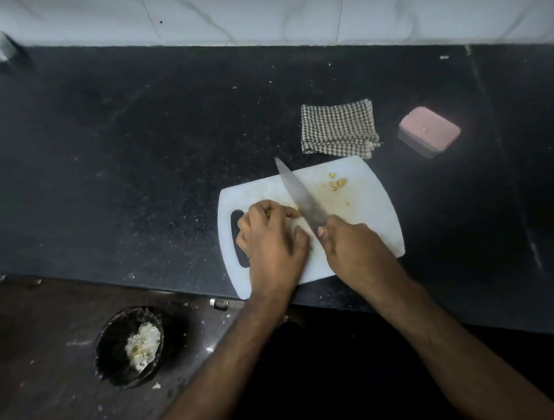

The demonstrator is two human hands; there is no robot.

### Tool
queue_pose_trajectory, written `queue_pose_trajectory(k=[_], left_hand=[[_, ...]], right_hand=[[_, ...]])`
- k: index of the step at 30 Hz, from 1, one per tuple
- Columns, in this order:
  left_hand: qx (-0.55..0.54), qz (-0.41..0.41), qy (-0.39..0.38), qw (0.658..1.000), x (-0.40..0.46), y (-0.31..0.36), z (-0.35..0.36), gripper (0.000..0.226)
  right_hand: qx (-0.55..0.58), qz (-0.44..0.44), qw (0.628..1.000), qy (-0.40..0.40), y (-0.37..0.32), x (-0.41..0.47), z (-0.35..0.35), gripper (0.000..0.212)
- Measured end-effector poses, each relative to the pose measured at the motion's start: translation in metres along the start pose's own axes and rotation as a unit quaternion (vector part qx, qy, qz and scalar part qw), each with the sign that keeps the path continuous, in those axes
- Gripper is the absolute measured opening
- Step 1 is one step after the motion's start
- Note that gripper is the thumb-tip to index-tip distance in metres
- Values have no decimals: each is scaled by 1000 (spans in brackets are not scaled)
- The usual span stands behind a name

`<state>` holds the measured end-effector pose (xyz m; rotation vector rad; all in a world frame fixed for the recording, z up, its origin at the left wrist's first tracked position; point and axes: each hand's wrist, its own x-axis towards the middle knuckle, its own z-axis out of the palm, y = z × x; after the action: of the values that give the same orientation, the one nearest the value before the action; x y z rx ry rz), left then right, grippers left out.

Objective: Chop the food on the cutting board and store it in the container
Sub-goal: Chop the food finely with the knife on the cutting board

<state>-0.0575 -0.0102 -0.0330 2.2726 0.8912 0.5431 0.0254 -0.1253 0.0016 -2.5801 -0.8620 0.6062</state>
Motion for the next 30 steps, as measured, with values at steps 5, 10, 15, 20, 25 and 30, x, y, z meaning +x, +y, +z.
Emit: queue_pose_trajectory(k=[5, 10, 15, 20, 25, 30], left_hand=[[-17, -21, 0, 1000, 2, 4, -2, 15], [-7, -70, 14, 997, 4, 10, -2, 30], [34, -120, 16, 992, 11, 10, -2, 10], [17, -125, 46, 991, 9, 11, -2, 7], [-25, -113, 58, 992, 1, 9, -7, 10], [-56, -89, 101, 989, -1, -1, -17, 25]], right_hand=[[12, -43, 998, -36, 6, -4, -18, 28], [9, -76, 995, -57, 14, -8, -31, 29], [19, -100, 992, -80, 32, -13, -43, 33], [7, -112, 993, -47, 43, -17, -44, 32], [-14, -90, 996, -3, 50, -12, -44, 27], [-13, -79, 997, -21, 48, -6, -42, 28]])
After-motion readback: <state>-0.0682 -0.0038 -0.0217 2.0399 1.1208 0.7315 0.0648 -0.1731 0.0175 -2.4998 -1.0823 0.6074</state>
